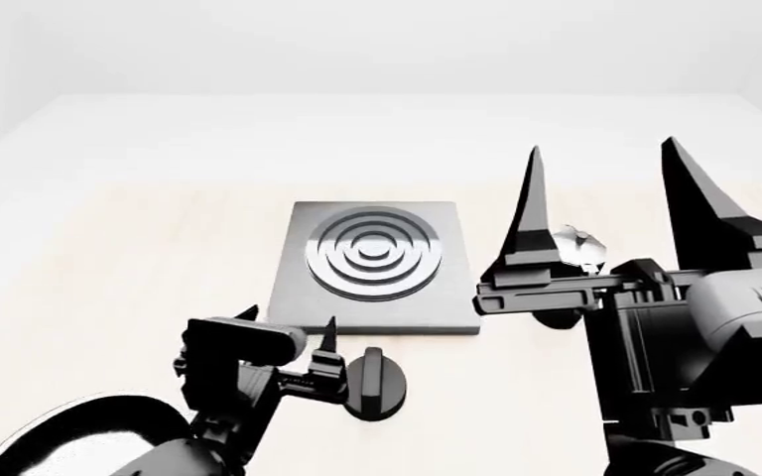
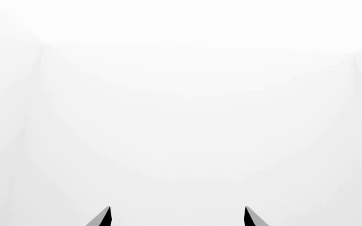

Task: Turn on the stove and put the moka pot on it.

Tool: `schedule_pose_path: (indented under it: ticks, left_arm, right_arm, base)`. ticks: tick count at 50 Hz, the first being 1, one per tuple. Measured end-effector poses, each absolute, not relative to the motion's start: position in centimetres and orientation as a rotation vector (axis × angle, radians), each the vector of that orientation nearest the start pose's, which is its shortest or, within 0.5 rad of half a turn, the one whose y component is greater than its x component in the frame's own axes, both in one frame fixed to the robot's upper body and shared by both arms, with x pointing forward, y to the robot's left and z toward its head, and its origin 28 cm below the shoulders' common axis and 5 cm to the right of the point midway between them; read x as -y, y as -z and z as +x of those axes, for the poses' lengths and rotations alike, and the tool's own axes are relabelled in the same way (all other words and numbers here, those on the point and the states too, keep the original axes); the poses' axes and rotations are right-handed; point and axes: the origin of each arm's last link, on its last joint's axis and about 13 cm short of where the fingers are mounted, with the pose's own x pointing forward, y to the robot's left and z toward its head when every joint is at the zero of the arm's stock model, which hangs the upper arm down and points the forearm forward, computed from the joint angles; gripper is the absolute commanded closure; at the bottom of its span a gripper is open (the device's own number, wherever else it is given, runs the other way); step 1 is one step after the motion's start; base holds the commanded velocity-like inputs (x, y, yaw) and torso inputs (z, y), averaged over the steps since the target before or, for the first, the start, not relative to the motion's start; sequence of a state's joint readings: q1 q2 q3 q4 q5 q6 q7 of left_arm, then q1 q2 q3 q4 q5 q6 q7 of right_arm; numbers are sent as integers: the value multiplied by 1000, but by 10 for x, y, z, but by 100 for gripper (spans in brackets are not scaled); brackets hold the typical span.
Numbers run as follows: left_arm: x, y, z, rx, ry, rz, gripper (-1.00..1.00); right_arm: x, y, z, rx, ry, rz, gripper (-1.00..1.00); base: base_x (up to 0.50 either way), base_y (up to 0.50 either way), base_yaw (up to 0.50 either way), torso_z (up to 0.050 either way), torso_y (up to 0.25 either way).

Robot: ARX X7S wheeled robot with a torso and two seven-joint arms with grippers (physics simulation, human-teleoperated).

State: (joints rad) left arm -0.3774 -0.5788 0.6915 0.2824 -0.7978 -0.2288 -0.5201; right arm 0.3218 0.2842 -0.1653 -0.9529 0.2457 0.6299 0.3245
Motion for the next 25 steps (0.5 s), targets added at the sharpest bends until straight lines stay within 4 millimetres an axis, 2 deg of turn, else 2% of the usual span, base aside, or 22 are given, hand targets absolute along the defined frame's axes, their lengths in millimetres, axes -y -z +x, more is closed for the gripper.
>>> schedule_pose_path:
  ticks: [25]
  left_arm:
    - [-170, -60, 236, -193, 337, -71, -100]
  right_arm:
    - [91, -208, 192, 580, -54, -44, -100]
  base:
    - [0, 0, 0, 0, 0]
